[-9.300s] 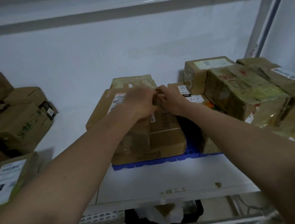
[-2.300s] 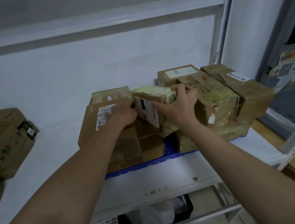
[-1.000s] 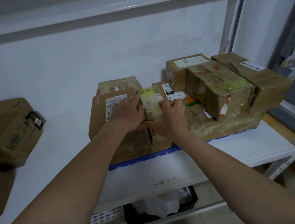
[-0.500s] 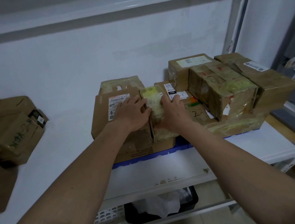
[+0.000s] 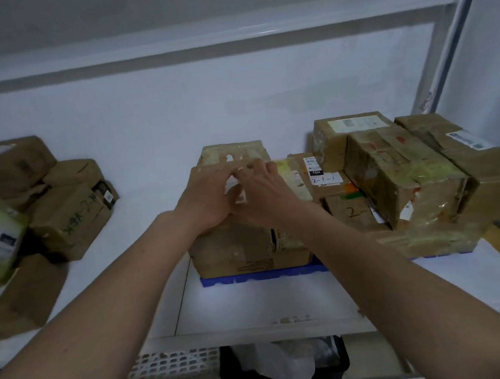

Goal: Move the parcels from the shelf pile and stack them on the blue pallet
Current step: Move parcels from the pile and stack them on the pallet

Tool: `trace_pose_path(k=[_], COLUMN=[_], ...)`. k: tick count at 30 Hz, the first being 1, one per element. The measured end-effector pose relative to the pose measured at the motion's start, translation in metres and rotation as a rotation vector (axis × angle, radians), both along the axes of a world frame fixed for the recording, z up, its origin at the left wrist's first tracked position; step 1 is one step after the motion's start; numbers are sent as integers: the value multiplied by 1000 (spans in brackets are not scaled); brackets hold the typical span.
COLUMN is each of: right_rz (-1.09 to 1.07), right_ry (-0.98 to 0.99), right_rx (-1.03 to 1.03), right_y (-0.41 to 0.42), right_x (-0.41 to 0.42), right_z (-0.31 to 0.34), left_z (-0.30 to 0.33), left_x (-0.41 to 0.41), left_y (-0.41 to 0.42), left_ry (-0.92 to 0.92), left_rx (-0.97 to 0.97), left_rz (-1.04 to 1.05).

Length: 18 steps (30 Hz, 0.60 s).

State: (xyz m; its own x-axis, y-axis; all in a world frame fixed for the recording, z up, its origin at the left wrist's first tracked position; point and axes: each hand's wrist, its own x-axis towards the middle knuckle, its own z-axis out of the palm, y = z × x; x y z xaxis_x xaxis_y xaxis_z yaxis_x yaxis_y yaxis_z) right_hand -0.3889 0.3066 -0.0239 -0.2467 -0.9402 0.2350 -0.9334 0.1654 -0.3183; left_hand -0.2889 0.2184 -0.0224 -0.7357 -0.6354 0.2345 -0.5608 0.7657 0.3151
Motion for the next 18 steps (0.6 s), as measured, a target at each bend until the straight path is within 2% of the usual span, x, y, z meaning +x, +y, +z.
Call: trace_pose_path(k=[3,5,8,18], right_rz=[136,198,228,338], right_ry=[-48,-34,28,-89], right_rx=[-34,-34,48,141], right_y=[-4,-13,-29,-61], right_x=[24,43,73,214], right_z=[3,2,-2,-6], left_z=[2,2,0,-3], left_x=[31,57,100,267], left_y=[-1,-1,-1,-13], left_ry=[-74,-56,-50,-146], left_rx=[-63,-56,-20,35], left_rz=[114,154,230,442])
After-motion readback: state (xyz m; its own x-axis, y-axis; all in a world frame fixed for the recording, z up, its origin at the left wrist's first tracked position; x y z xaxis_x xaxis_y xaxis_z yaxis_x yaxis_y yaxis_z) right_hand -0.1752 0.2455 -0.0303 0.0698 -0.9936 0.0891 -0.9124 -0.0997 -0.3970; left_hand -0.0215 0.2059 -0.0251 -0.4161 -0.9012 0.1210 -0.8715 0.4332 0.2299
